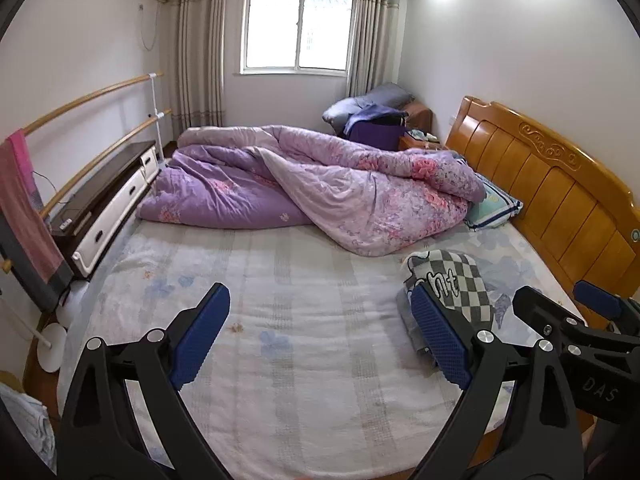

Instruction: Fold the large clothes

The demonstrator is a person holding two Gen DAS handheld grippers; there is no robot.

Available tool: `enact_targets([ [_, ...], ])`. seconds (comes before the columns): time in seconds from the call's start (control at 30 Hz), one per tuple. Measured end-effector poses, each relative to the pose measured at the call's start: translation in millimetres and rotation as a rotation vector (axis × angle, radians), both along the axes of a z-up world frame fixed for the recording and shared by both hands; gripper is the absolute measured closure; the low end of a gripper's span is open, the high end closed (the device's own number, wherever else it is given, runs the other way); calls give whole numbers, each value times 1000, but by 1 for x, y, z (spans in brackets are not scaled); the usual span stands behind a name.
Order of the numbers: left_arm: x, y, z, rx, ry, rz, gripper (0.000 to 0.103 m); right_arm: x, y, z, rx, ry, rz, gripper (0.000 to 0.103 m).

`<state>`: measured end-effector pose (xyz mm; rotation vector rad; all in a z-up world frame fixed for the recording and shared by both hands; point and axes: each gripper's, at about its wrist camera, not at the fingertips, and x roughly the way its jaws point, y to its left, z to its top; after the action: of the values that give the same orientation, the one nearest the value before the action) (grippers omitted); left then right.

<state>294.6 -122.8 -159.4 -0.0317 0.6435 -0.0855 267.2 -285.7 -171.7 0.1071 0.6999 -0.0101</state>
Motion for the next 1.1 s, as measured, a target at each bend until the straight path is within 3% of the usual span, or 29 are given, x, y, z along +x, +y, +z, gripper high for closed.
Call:
enact_targets([
  [0.5,-53,-22,34,36,-61,46,9,-51,-22,30,16,-66,43,8],
  [1.1,-67,-19,42,25,-39,51,6,-57,-21,43,31,-52,65,8],
])
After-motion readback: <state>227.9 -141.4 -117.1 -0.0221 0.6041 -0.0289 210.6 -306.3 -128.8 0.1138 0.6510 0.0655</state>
